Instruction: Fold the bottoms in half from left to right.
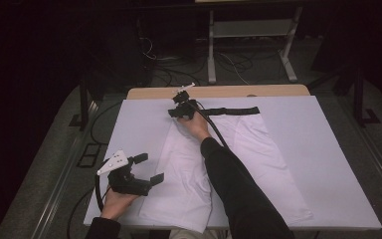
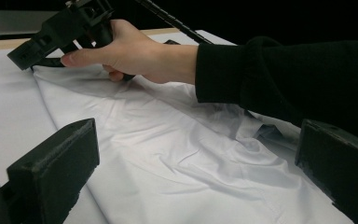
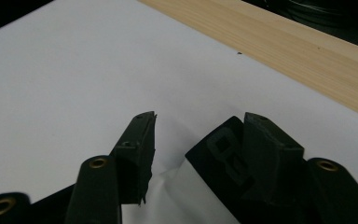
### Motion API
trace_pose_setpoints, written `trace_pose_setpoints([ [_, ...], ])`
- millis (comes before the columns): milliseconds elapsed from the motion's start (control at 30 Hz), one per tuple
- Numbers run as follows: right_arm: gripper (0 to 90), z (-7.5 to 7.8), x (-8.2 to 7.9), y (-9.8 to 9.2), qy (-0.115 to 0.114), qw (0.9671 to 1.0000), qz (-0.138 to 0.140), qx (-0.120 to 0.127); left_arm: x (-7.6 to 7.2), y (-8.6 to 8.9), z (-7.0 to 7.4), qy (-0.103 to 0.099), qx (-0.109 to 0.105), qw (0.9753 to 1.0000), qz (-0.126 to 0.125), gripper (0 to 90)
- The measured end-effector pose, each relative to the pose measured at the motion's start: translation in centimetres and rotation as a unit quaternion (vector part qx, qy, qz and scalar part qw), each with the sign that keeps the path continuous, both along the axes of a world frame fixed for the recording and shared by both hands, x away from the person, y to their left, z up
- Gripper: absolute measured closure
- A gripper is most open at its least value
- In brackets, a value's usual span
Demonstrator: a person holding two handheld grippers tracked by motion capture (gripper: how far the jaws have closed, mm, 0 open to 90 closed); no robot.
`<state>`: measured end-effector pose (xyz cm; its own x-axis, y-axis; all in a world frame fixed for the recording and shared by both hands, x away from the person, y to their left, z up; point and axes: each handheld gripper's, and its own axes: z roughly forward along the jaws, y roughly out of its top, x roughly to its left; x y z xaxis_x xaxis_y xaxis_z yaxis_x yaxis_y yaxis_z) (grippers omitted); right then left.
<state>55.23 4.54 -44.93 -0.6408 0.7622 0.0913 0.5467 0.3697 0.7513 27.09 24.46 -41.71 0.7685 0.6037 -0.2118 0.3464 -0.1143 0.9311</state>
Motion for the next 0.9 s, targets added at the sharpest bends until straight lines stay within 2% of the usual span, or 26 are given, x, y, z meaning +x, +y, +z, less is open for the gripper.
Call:
trace_pose_setpoints([
  [100,46.1,-0.3,-0.1,0.3,-0.002,1.0000,0.002,-0.009,0.0,0.0,0.0,0.000,-0.001,1.0000,0.000,0.0],
  [233,52.2,-0.6,-0.2,0.7,-0.016,0.9992,-0.001,-0.037,0.0,0.0,0.0,-0.001,0.000,1.0000,0.000,0.0],
  [367,64.0,-0.6,-0.2,0.7,-0.025,0.9983,-0.011,-0.051,0.0,0.0,0.0,-0.001,-0.001,1.0000,0.000,0.0],
  [700,83.3,0.0,-0.4,0.5,-0.021,0.9979,-0.006,-0.061,0.0,0.0,-0.1,0.002,0.006,1.0000,0.000,0.0],
  [900,85.0,0.4,-0.4,0.2,-0.012,0.9985,-0.011,-0.051,-0.1,0.2,-0.3,0.013,0.011,0.9998,0.005,0.0],
])
